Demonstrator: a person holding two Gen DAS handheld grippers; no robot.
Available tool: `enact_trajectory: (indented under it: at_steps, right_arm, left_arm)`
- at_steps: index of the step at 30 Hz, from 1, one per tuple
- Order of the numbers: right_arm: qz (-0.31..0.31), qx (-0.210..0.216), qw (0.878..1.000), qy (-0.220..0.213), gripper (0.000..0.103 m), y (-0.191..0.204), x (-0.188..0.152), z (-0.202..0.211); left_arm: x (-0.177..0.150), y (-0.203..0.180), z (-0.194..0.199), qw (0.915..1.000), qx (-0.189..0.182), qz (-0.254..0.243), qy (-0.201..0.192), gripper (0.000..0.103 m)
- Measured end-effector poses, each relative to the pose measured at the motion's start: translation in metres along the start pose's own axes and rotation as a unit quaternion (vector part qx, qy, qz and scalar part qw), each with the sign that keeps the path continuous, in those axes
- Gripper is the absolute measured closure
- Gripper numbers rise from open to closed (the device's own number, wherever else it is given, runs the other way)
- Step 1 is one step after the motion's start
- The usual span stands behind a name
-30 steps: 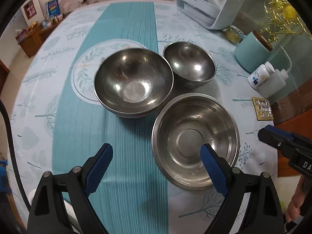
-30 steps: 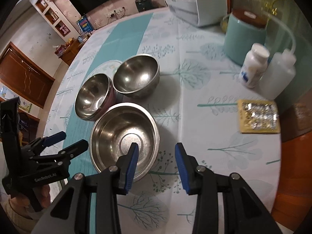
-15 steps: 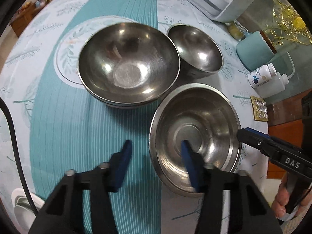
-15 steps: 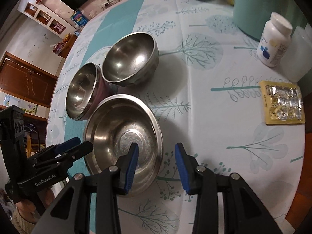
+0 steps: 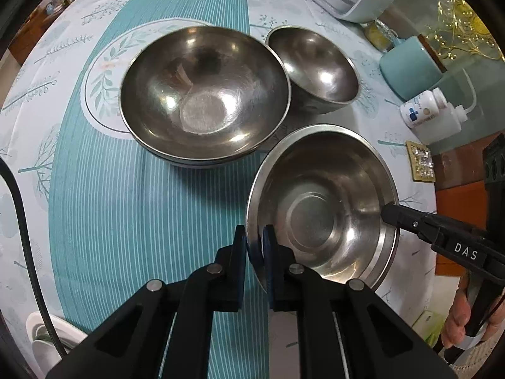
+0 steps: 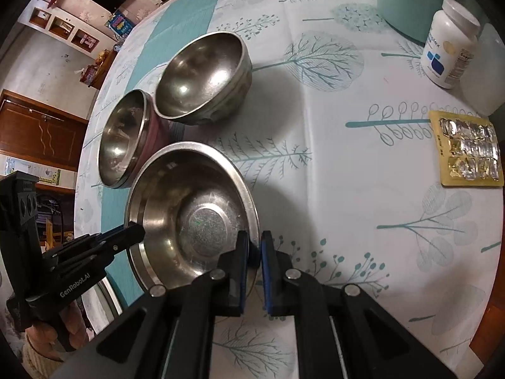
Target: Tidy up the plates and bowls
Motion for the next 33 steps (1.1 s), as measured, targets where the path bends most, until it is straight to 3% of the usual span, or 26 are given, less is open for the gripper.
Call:
enact_trajectory:
  at_steps: [12, 23, 33]
  right_arm:
    - [0.019, 0.016, 0.999, -0.036, 0.095, 0.025, -0.023, 0.053]
    - [0.032, 0.021, 0.998, -0.052, 0.094, 0.046, -0.077, 0.088]
    - [0.028, 0.013, 0.997, -0.067, 0.094, 0.057, -0.147, 0.102]
  left_arm:
    - [-0.023, -0.014, 0.068, 0.9992, -0.005, -0.02, -0.033, 0.095]
    - [-0.078, -0.018, 0.129, 0.997, -0.009, -0.035, -0.069, 0.095]
    - [-0.147, -0.01, 0.127, 0.9968, -0.02, -0.053, -0.057, 0.095]
Point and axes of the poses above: each gripper's, at about its wrist camera, not at the fingertips, and z roughly against the way its jaws point, y to its left, x to its top, the point moved 9 cm from there along -z, roughly the way its jaws point, and after that the axes turned 1 degree about y, right-handed, at the moved point
